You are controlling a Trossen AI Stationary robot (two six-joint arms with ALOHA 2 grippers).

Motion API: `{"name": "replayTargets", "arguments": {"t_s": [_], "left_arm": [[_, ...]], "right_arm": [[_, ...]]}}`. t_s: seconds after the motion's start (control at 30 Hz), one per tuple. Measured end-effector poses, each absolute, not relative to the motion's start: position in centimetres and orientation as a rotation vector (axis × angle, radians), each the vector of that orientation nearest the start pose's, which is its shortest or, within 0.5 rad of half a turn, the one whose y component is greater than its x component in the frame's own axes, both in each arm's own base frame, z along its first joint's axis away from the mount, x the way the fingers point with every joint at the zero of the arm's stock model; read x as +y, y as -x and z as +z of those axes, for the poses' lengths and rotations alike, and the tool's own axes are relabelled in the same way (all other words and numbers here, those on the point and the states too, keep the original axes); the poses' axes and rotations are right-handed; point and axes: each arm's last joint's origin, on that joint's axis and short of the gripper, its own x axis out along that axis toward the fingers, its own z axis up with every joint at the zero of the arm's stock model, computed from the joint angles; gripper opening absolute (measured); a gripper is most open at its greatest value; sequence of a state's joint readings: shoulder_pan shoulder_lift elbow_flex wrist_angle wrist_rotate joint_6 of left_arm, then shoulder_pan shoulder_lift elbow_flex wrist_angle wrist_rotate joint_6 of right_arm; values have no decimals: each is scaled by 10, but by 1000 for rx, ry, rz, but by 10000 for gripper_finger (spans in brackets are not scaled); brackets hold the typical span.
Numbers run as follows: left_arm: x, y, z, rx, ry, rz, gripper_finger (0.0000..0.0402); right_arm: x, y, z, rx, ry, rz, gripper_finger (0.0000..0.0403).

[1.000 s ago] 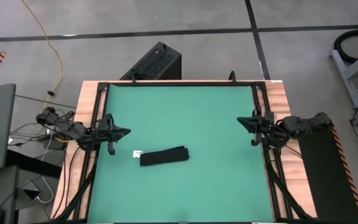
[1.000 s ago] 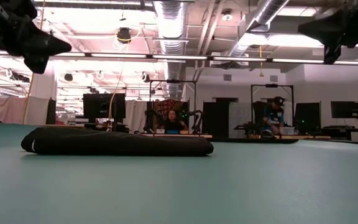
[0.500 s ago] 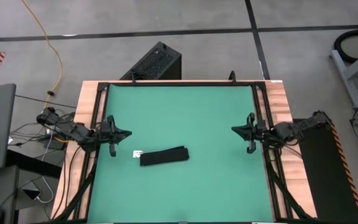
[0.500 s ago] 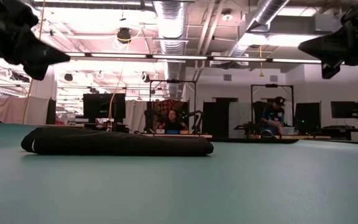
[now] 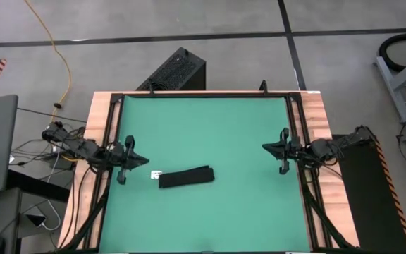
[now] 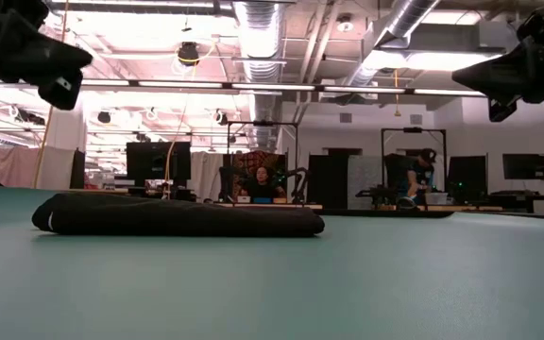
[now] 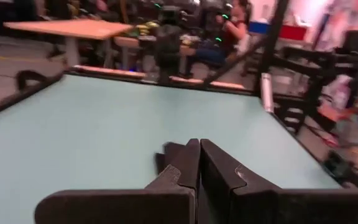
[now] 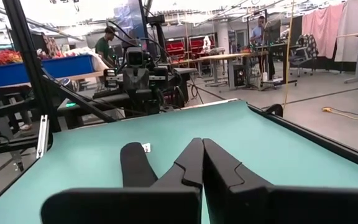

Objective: Roll towel into tight, uniform cylinder
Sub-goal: Return to Home Position

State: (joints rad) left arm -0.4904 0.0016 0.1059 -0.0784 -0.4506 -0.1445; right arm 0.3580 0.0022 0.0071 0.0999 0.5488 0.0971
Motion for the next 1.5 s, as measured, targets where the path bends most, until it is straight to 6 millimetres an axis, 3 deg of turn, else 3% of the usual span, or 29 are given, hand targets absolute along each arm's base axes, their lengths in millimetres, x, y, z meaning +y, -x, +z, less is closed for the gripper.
{"name": "replayTargets", "arguments": {"t_s": [0.2, 0.33, 0.63, 1.5], "left_arm": [[-33, -89, 174, -57, 118, -31, 0], [-35, -88, 178, -101, 66, -121, 0], [-31, -89, 175, -72, 64, 46, 0], [-31, -89, 174, -66, 67, 48, 0]], "right_arm": [[18, -92, 174, -100, -141, -186, 23], [18, -92, 174, -100, -140, -186, 23], [18, -92, 174, -96, -139, -186, 23], [18, -92, 174, -94, -138, -186, 23]]}}
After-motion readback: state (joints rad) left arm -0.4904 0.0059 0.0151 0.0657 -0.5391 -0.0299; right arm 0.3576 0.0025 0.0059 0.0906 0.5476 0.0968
